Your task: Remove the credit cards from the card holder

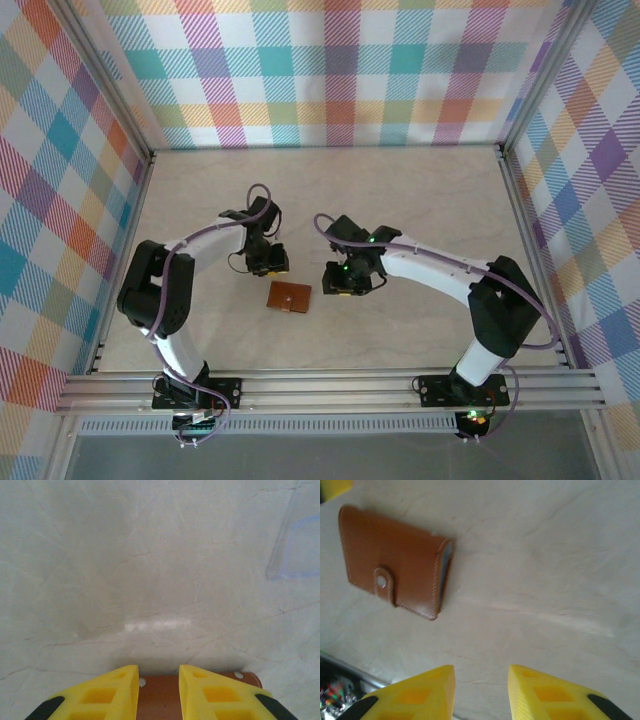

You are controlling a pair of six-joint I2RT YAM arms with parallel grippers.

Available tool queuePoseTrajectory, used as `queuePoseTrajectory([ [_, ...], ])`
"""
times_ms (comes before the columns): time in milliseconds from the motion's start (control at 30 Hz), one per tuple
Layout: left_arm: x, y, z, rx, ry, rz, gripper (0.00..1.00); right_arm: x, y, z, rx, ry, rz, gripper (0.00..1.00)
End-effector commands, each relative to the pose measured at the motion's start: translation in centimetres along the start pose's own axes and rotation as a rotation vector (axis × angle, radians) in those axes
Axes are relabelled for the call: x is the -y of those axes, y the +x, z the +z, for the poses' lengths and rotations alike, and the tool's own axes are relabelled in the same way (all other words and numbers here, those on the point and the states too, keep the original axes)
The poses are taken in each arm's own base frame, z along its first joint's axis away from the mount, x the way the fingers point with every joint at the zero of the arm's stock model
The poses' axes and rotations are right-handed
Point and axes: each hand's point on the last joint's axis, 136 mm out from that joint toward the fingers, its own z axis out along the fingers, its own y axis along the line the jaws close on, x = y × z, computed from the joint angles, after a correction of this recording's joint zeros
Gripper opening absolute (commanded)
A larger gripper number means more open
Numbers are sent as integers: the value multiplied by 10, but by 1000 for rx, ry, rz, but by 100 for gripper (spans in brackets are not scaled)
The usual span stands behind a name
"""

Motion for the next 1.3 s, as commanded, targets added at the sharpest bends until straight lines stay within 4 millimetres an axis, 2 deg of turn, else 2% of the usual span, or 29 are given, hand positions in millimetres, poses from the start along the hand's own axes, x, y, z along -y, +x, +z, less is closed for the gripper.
queuePoseTrajectory([
  [0,5,-5,5,-21,22,25,24,-29,11,15,-52,-103,-12,32],
  [167,0,8,11,-62,20,26,19,-56,29,33,-121,-188,-70,30],
  [267,-4,20,9,-75,24,16,19,-59,36,44,-154,-200,-66,28],
  [567,-15,59,-1,-77,70,-44,19,-33,39,61,-163,-90,30,27],
  [733,-14,79,6,-114,102,-63,19,-22,29,64,-126,-40,64,27],
  [867,-6,93,9,-137,127,-49,19,-15,19,58,-77,-2,67,27],
  [1033,8,97,1,-115,202,-63,19,-10,14,46,-54,27,51,28],
  [1267,13,78,-19,-36,229,-83,19,-12,9,33,-35,47,16,30],
])
